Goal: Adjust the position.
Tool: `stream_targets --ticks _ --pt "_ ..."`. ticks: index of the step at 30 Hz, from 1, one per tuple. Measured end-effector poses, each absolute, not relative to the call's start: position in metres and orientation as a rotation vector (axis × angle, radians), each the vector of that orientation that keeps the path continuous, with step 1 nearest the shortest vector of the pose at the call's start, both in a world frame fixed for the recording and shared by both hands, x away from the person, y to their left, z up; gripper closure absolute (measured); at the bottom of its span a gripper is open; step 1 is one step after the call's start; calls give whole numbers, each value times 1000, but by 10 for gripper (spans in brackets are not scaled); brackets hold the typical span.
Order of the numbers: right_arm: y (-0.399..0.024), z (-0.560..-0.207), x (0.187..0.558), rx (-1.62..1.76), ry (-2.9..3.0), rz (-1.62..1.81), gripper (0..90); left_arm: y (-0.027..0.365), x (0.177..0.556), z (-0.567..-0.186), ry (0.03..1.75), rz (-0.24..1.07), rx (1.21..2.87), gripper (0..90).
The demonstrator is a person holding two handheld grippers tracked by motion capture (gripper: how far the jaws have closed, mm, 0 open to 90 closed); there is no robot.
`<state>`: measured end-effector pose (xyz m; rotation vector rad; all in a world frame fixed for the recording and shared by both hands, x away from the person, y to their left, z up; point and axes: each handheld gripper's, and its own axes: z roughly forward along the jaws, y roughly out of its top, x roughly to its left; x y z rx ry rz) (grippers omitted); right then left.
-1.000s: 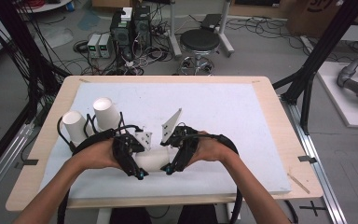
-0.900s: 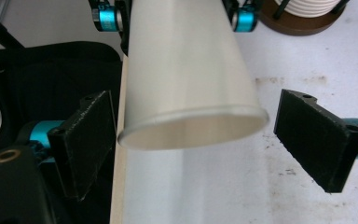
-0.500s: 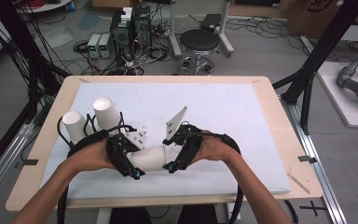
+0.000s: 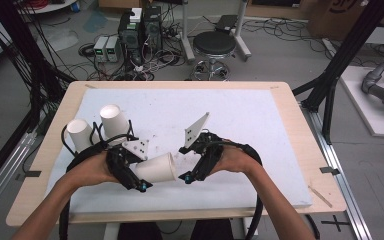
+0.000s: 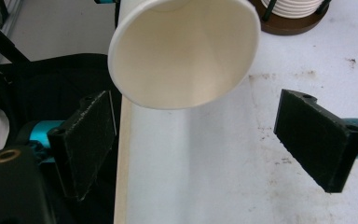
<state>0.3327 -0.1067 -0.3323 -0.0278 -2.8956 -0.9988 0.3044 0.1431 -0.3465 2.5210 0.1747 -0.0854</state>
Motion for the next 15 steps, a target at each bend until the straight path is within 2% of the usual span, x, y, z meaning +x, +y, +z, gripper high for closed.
stream_targets --ticks 15 --pt "-120 -333 331 -52 -2845 -1134 131 151 303 -352 215 -57 2361 346"
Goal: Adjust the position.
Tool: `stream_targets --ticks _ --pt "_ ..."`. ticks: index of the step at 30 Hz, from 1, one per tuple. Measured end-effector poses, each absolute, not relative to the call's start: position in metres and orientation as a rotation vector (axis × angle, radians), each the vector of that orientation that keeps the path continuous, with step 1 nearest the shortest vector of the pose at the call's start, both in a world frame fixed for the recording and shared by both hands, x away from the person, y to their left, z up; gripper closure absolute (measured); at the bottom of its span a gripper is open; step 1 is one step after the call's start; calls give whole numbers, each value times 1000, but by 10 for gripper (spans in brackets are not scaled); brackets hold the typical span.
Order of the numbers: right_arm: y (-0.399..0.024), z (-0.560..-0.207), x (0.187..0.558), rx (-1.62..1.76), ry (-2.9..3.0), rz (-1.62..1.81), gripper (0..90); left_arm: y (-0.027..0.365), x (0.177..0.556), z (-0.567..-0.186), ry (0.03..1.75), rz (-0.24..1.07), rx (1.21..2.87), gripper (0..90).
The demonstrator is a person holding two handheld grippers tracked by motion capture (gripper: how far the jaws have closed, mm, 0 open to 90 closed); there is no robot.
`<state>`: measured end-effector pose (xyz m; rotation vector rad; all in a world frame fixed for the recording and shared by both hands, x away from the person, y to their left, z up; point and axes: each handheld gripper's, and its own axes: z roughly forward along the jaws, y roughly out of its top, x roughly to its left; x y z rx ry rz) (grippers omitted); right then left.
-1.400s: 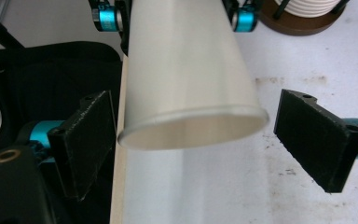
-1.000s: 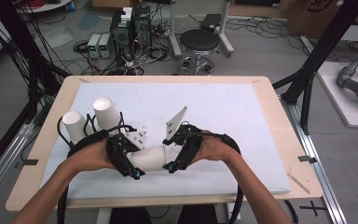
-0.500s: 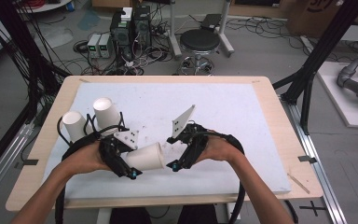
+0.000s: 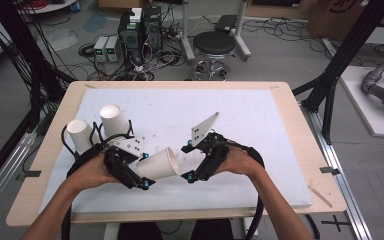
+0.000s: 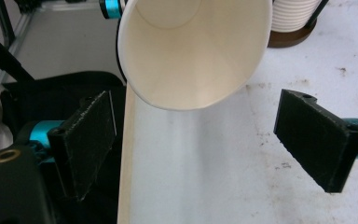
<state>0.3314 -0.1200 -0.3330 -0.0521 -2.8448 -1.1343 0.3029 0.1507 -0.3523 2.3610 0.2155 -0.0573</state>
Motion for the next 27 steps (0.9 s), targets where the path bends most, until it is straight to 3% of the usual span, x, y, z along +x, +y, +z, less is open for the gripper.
stream_targets --ticks 27 --pt "-150 -338 329 -195 -2643 -1481 134 162 298 -369 265 -42 2091 346"
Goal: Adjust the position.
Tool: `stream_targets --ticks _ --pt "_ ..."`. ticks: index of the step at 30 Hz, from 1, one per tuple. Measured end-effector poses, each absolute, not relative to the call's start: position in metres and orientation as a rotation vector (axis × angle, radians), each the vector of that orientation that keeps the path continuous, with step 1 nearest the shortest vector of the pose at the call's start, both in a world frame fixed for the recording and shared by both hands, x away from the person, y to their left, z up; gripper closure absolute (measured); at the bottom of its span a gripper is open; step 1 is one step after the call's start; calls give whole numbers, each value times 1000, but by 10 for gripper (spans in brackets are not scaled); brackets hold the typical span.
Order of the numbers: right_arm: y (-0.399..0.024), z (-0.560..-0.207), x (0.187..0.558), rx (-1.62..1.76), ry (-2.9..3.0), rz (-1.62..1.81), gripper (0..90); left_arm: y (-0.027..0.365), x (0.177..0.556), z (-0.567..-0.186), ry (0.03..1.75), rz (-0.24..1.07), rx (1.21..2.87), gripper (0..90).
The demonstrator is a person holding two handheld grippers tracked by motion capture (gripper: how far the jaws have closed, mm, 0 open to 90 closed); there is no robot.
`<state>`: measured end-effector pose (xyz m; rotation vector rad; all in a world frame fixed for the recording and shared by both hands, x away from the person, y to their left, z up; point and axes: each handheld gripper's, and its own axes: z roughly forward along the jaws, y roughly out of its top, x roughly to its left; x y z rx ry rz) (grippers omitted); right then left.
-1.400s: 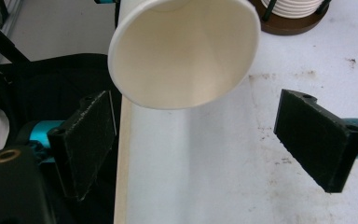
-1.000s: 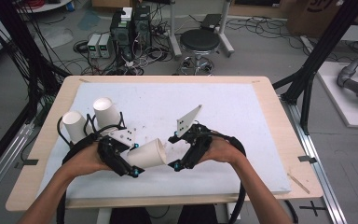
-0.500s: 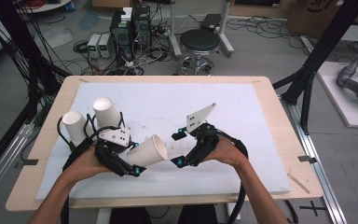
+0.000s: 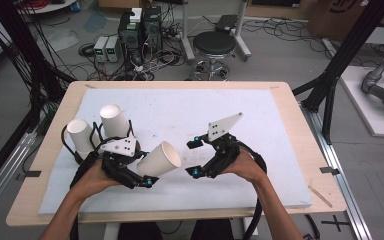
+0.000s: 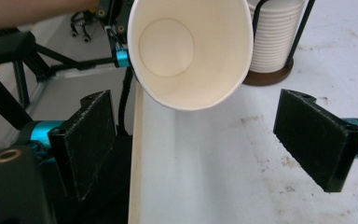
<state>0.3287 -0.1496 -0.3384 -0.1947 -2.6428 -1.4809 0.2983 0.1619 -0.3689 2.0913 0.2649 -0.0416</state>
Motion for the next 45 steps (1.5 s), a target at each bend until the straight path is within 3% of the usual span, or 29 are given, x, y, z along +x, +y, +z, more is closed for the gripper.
stream_targets --ticks 30,45 --pt "-146 -351 321 -240 -2457 -1721 134 159 292 -393 249 -56 1777 347" --pt "-144 -354 321 -231 -2432 -1761 134 150 290 -401 238 -59 1742 347"
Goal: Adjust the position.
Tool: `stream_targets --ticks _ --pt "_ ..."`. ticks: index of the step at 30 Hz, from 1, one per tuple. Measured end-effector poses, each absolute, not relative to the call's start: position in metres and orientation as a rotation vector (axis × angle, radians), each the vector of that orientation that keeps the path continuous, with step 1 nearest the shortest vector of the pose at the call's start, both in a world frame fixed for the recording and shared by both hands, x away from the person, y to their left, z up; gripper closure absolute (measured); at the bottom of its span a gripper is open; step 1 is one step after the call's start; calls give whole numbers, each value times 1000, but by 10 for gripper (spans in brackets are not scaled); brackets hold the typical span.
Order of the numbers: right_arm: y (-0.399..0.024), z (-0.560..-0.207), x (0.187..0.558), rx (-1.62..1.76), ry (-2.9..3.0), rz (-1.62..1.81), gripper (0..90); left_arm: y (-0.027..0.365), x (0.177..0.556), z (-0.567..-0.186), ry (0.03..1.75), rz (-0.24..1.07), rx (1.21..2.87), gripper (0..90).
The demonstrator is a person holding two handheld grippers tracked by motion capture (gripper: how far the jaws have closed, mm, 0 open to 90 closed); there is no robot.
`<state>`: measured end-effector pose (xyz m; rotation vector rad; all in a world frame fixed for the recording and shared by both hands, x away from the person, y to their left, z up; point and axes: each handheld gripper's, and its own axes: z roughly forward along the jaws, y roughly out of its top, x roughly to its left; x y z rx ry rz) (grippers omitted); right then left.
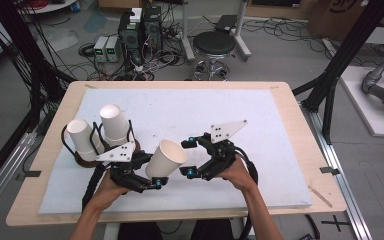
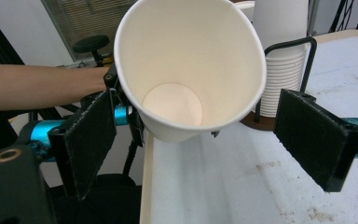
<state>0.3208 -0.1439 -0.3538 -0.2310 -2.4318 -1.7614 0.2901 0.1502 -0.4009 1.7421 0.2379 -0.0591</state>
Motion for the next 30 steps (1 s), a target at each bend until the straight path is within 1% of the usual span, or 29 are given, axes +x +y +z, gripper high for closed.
stream_targets --ticks 22,26,30 --pt "-126 -357 321 -191 -2381 -1767 136 136 288 -402 202 -65 1738 347" --pt "-123 -357 321 -176 -2374 -1755 144 134 288 -402 196 -65 1736 347" --pt "-121 -358 321 -165 -2350 -1751 174 133 288 -402 189 -66 1729 347"
